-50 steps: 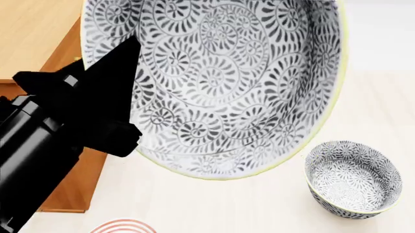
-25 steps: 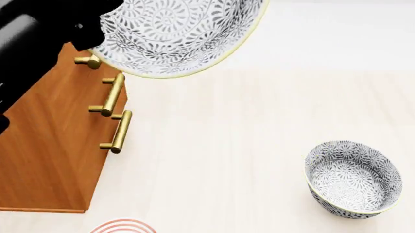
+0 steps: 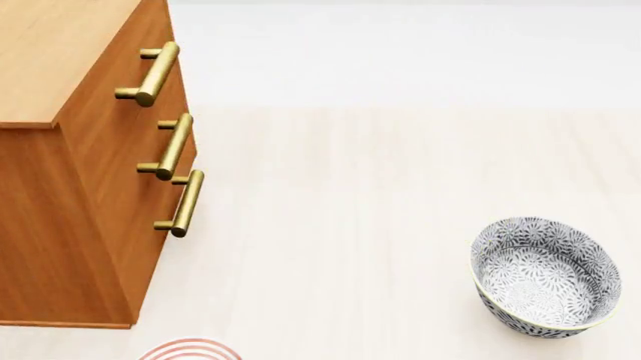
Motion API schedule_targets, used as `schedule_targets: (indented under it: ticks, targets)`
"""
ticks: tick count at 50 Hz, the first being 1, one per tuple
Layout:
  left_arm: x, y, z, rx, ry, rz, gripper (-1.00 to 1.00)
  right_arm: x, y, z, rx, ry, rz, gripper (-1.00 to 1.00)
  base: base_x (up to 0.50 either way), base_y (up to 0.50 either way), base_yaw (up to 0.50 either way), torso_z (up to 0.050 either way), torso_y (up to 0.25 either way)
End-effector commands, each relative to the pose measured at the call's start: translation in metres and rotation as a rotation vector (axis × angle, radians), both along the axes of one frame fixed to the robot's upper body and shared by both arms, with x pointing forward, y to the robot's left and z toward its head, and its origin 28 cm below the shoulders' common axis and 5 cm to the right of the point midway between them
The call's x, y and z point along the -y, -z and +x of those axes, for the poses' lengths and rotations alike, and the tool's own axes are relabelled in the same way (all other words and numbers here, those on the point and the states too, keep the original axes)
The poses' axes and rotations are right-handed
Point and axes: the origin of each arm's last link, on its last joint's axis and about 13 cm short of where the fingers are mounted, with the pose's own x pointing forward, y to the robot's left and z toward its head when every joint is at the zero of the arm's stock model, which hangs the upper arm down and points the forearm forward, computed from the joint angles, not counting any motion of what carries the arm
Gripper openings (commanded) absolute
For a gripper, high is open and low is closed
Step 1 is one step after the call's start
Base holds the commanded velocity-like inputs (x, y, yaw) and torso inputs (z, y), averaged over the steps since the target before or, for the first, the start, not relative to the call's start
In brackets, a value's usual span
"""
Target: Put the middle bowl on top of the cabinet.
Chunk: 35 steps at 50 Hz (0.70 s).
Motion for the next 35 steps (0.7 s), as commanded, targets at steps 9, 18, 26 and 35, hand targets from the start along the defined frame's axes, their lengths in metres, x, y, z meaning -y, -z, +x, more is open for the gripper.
schedule_targets:
  ticks: [9,18,26,35]
  targets:
    - [-0.044,-0.017,0.055,-0.170,-0.377,-0.184,-1.00,-0.003,-0.003,0.001,0.000,0.000,0.003,1.00,0.00,0.00,0.00,0.000,0.000]
    - [-0.063,-0.008,0.070,-0.206,-0.498,-0.262,-1.00,-0.003,-0.003,0.001,0.002,0.001,0.000,1.00,0.00,0.00,0.00,0.000,0.000]
    - [-0.075,-0.002,0.077,-0.245,-0.567,-0.363,-1.00,-0.001,-0.003,0.000,0.003,0.001,-0.003,1.00,0.00,0.00,0.00,0.000,0.002]
    - [-0.085,0.011,0.086,-0.280,-0.626,-0.422,-1.00,0.000,-0.003,0.000,0.004,0.002,-0.006,1.00,0.00,0.00,0.00,0.000,0.000]
